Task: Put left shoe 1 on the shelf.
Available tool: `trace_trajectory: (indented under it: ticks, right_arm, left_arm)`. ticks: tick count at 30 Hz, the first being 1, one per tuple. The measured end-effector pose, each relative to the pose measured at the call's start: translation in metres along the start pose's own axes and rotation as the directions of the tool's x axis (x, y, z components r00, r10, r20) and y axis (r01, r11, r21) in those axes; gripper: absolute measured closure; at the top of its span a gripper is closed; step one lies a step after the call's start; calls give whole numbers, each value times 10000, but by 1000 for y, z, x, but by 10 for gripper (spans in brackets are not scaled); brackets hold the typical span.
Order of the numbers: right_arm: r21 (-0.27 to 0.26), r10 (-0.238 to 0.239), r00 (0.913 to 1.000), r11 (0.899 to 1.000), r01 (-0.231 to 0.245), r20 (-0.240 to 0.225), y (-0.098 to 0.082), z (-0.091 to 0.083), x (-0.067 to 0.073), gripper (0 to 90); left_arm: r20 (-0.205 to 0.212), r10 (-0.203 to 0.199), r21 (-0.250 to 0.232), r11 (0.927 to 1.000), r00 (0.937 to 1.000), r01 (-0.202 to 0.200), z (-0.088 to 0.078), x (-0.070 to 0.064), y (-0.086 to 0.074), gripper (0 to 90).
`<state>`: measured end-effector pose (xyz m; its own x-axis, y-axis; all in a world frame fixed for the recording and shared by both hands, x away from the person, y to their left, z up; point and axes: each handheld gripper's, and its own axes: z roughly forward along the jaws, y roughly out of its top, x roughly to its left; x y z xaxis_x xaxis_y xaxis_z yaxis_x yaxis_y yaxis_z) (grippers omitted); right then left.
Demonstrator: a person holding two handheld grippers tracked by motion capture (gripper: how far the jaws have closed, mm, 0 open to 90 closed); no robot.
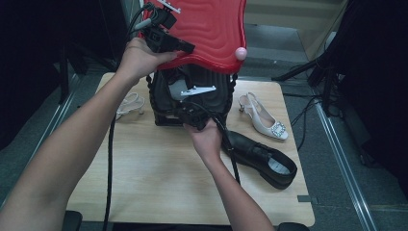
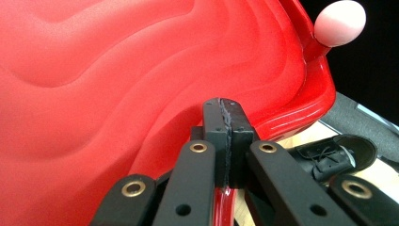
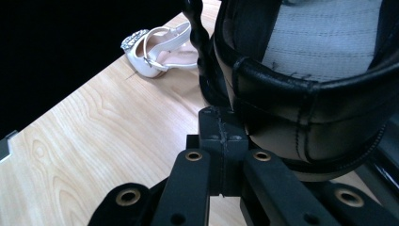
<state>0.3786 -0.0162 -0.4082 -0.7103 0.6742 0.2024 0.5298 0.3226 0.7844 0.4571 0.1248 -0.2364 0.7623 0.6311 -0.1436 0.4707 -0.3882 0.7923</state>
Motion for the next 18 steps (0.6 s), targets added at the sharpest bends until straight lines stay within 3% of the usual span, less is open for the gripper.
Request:
trace_trajectory:
  ticks: [18]
  right_arm:
    - [-369, 756, 9962, 9963, -772, -443, 28, 37, -2, 900]
  left_arm:
    - [96, -103, 14, 9999, 9999, 103, 0, 2, 0, 900]
